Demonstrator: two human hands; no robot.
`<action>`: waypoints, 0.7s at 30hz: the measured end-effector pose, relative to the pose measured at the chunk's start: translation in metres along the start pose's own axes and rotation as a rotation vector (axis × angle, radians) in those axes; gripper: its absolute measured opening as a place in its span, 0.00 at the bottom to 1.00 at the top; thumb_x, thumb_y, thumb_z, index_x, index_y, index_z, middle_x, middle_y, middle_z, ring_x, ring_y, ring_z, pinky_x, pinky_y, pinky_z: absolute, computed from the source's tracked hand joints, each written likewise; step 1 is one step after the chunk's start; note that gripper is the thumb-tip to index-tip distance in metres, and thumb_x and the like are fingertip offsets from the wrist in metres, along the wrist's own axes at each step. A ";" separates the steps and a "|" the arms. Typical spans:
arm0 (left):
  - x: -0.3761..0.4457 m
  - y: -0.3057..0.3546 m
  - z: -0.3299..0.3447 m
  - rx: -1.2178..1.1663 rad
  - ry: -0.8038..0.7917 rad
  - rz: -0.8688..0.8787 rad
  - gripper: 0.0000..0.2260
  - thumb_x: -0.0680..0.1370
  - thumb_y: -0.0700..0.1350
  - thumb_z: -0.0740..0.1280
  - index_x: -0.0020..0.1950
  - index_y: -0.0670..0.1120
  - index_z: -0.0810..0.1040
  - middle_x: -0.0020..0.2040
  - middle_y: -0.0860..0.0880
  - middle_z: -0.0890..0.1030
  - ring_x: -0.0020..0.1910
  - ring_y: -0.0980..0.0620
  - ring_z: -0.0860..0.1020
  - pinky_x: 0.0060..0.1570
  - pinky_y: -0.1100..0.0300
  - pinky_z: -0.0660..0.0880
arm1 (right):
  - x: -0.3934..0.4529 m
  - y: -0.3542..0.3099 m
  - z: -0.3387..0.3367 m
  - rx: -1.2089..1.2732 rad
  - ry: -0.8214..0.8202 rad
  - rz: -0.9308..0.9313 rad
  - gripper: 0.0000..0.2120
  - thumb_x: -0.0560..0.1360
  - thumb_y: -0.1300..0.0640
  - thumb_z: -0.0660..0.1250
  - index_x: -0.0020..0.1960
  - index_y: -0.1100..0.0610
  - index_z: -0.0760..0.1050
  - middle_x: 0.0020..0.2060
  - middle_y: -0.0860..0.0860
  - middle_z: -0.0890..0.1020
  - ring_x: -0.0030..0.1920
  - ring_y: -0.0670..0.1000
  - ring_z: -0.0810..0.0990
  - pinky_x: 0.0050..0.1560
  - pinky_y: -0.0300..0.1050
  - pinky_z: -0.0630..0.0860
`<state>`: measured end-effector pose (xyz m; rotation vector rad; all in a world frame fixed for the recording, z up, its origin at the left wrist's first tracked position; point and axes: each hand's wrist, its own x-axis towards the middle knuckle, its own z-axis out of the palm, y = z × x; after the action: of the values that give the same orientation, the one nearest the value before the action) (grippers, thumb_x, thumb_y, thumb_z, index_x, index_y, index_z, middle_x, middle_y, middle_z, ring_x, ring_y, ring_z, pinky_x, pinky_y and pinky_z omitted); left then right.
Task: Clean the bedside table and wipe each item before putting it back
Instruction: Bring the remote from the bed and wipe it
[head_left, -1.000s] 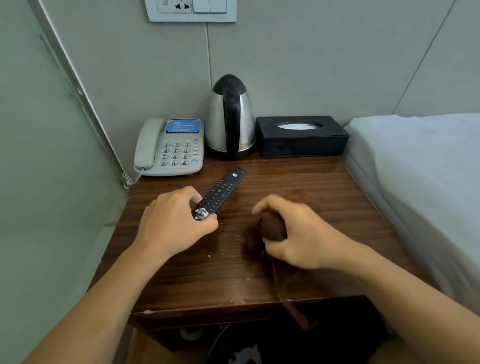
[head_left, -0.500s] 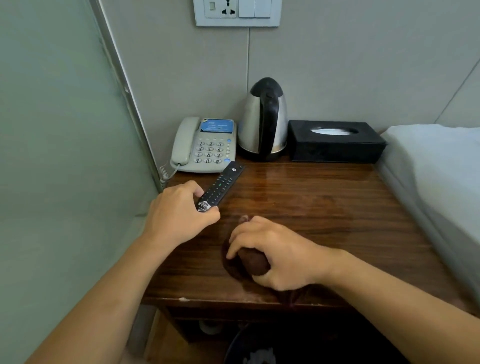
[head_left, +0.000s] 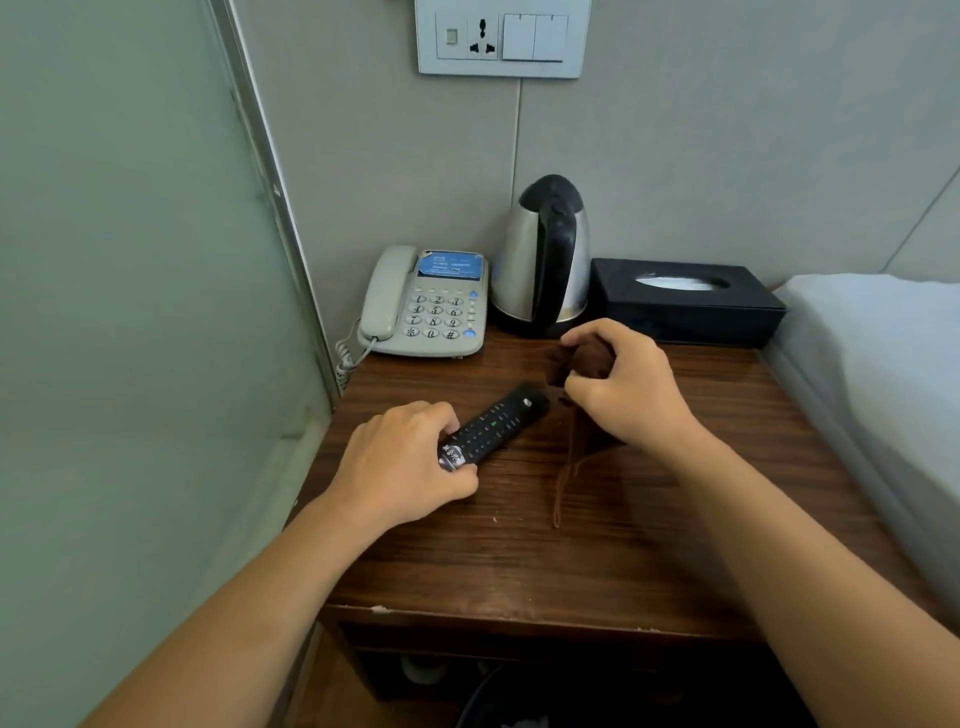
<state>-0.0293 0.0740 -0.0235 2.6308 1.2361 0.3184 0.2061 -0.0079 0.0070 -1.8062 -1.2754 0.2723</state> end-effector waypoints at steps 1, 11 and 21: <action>0.000 -0.004 -0.001 -0.003 -0.007 0.008 0.20 0.71 0.63 0.73 0.59 0.58 0.77 0.49 0.59 0.77 0.47 0.54 0.77 0.43 0.55 0.71 | 0.002 0.004 -0.003 -0.020 -0.015 0.012 0.18 0.71 0.63 0.75 0.56 0.46 0.80 0.50 0.42 0.81 0.51 0.46 0.81 0.50 0.41 0.79; 0.023 0.002 0.005 0.014 -0.040 0.098 0.30 0.72 0.71 0.67 0.72 0.61 0.72 0.60 0.56 0.75 0.62 0.52 0.72 0.62 0.50 0.71 | 0.004 0.026 -0.006 -0.140 -0.204 -0.078 0.21 0.70 0.60 0.76 0.60 0.43 0.79 0.56 0.41 0.81 0.58 0.45 0.79 0.61 0.48 0.79; 0.046 0.020 0.025 -0.169 -0.066 0.173 0.22 0.75 0.62 0.72 0.65 0.56 0.82 0.55 0.55 0.77 0.58 0.52 0.75 0.57 0.51 0.75 | -0.017 0.034 0.021 -0.390 -0.368 -0.276 0.22 0.78 0.42 0.68 0.70 0.48 0.76 0.63 0.46 0.72 0.61 0.51 0.70 0.66 0.47 0.69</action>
<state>0.0212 0.0950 -0.0366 2.5834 0.9210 0.3448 0.2076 -0.0138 -0.0358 -1.9248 -1.9265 0.2170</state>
